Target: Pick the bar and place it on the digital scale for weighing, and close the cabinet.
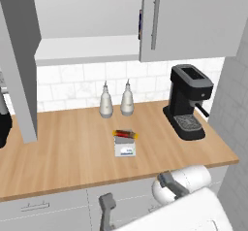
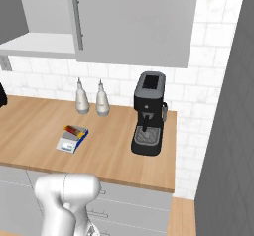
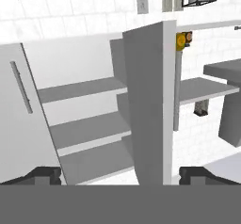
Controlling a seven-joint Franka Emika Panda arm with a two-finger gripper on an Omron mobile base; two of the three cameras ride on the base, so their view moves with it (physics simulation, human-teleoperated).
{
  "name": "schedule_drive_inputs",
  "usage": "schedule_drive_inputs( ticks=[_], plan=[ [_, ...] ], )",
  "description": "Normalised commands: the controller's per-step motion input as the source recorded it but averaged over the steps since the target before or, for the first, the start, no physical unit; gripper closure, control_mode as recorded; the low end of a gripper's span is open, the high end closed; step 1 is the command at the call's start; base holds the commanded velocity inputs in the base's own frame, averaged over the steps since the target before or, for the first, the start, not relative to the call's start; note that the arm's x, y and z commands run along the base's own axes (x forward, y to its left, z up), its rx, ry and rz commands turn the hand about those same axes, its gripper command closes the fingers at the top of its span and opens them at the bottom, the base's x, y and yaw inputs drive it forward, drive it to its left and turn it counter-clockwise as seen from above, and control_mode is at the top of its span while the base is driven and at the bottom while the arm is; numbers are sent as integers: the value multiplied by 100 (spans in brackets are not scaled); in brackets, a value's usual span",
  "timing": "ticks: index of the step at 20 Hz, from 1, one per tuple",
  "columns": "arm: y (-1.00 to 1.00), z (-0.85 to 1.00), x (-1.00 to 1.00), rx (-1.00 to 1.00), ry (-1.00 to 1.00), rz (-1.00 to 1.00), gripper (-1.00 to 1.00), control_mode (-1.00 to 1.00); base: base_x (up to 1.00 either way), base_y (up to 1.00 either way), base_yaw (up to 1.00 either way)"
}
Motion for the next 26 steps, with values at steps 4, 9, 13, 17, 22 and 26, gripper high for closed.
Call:
schedule_drive_inputs(
  ticks=[4, 9, 13, 17, 22, 26],
  plan=[
    [100, -5, 0, -9, -5, -3, -100, -100, 0, 0, 0],
    [100, 0, 35, -11, 0, -16, -100, -100, 0, 0, 0],
    [100, -11, 19, 6, 0, -20, -100, -100, 0, 0, 0],
    [94, -39, 12, 28, -14, -18, -100, -100, 0, 0, 0],
    [87, -49, 74, 29, -10, -15, -100, -100, 0, 0, 0],
    [59, -31, 100, 6, -8, -20, -100, -100, 0, 0, 0]
  ],
)
